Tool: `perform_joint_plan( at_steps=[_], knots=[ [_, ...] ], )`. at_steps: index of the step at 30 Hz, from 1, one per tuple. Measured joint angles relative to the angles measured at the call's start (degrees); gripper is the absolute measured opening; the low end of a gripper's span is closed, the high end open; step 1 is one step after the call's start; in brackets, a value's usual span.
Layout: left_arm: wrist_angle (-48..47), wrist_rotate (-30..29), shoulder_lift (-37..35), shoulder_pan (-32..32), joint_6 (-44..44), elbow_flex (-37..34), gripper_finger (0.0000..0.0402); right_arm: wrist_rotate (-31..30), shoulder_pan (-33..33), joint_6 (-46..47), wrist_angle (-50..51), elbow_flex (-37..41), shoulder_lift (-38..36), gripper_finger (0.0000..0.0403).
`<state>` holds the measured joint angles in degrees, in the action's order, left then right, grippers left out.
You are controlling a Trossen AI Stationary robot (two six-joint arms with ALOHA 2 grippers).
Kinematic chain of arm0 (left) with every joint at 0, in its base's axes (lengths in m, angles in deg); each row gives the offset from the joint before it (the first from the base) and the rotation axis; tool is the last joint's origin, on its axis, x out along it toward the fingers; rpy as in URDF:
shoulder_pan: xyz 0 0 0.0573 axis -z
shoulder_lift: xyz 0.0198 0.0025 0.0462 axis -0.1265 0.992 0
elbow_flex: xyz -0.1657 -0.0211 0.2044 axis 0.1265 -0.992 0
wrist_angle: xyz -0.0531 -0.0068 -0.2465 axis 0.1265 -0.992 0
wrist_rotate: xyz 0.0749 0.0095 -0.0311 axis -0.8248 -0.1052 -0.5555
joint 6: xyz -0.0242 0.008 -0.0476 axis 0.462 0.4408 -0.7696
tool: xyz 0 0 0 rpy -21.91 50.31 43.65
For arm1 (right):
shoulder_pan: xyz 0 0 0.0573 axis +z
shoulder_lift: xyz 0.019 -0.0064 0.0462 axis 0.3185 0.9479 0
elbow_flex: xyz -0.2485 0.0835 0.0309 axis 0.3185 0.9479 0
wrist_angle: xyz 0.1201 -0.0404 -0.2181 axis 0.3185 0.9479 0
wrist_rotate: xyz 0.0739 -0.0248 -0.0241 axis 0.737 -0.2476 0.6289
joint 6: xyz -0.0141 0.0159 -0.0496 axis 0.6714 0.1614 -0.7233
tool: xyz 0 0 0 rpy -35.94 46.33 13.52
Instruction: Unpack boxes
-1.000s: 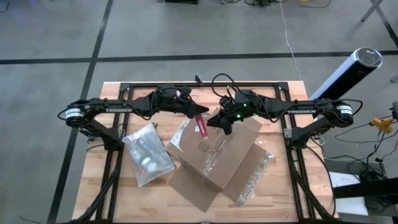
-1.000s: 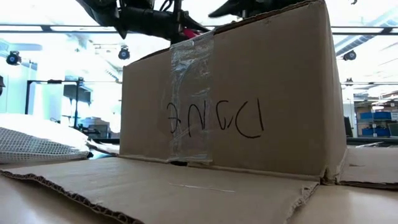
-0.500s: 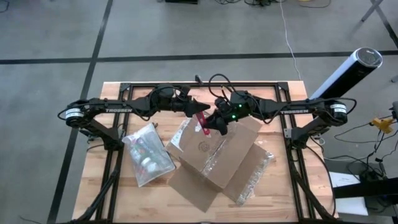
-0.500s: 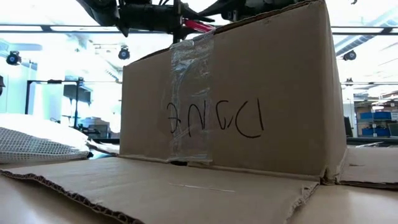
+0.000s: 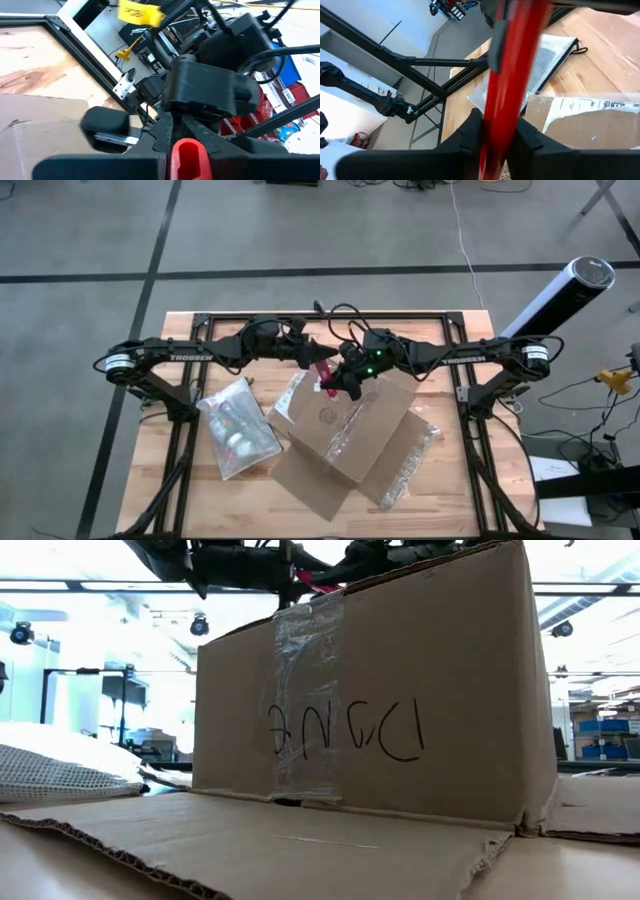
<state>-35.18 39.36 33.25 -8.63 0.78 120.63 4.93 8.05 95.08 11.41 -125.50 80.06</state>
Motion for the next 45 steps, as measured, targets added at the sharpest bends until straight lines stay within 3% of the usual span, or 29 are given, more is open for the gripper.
perform_joint_plan(
  at_steps=[9, 21, 27, 34, 45],
  knots=[
    [0.9, 0.1, -0.2, 0.1, 0.7, 0.0, 0.0024, -0.8, -0.3, -3.4, -0.8, 0.1, 0.0, 0.0021],
    [1.5, -4.8, -6.9, -0.3, 5.4, 0.0, 0.0186, 2.5, -3.5, -4.8, -1.4, 0.1, -3.2, 0.0018],
    [-8.1, -5.2, -13.6, 1.7, 8.4, 0.0, 0.0228, 2.6, -7.5, -6.2, 0.0, 0.0, -5.9, 0.0018],
    [-23.5, -8.4, -15.8, 12.7, 17.0, 0.0, 0.0196, 5.2, -13.2, -9.8, 5.3, 0.0, -7.2, 0.0018],
    [-28.1, -8.6, -2.5, 24.0, 18.3, 0.0, 0.0116, 8.6, -17.4, -12.0, 8.9, 0.0, -8.2, 0.0018]
  ],
)
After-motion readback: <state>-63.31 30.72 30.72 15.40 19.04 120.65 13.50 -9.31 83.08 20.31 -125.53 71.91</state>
